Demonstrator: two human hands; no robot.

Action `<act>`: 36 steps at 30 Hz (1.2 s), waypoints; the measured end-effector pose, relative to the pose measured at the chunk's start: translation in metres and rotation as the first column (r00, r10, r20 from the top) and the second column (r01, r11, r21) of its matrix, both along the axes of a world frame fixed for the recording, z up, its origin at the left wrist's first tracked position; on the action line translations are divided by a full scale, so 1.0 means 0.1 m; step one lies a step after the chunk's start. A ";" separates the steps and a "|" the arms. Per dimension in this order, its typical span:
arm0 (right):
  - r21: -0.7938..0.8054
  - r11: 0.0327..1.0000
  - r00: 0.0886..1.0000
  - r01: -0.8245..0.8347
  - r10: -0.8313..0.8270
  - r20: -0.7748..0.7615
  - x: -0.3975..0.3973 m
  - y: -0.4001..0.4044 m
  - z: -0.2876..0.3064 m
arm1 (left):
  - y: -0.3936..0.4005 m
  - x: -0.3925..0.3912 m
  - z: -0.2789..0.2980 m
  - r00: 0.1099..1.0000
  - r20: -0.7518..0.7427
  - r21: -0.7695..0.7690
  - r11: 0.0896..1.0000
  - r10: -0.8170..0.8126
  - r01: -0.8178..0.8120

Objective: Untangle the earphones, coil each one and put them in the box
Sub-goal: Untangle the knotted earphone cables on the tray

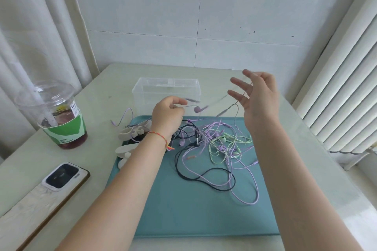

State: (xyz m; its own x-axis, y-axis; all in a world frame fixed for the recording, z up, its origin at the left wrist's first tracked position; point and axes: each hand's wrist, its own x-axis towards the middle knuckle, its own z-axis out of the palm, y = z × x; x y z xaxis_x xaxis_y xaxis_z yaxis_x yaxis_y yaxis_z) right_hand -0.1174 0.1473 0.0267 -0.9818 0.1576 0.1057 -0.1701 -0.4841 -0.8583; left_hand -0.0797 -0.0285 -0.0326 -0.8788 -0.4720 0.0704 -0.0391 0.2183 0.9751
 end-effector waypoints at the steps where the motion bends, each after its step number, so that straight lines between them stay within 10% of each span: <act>1: 0.025 1.000 1.000 0.002 -0.001 -0.019 -0.01 0.00 -0.01 | 0.00 0.01 0.01 1.000 0.006 -0.014 1.000 -0.013 0.013; 14: 0.314 0.949 0.998 0.007 -0.028 0.061 -0.14 0.12 -0.05 | 0.04 0.05 0.12 0.971 0.184 -0.368 0.905 -0.155 0.214; 19: 0.500 0.865 0.998 -0.035 0.004 0.063 -0.09 0.18 -0.02 | 0.17 0.05 0.25 0.997 0.055 -0.856 0.517 0.049 0.022; 23: 0.504 0.861 0.997 -0.067 0.044 0.057 -0.04 0.20 0.03 | 0.49 0.07 0.40 0.965 -0.141 -0.711 0.701 -0.222 0.057; 31: 0.318 0.947 0.997 -0.054 0.032 0.073 -0.01 0.21 0.11 | 0.73 -0.09 0.34 0.866 0.399 -0.658 0.564 -0.303 0.500; 36: 0.151 0.988 0.997 0.015 -0.026 0.070 -0.08 0.27 0.12 | 0.44 0.07 0.55 0.892 0.166 -0.351 0.820 -0.421 0.452</act>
State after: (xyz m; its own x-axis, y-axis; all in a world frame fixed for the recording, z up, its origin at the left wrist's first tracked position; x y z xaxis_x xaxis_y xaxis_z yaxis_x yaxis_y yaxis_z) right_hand -0.1251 0.1743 0.0387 -0.9844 0.1657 0.0590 -0.1141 -0.3457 -0.9314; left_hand -0.0726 0.0157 0.0221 -0.9963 0.0102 0.0849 0.0754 0.5741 0.8153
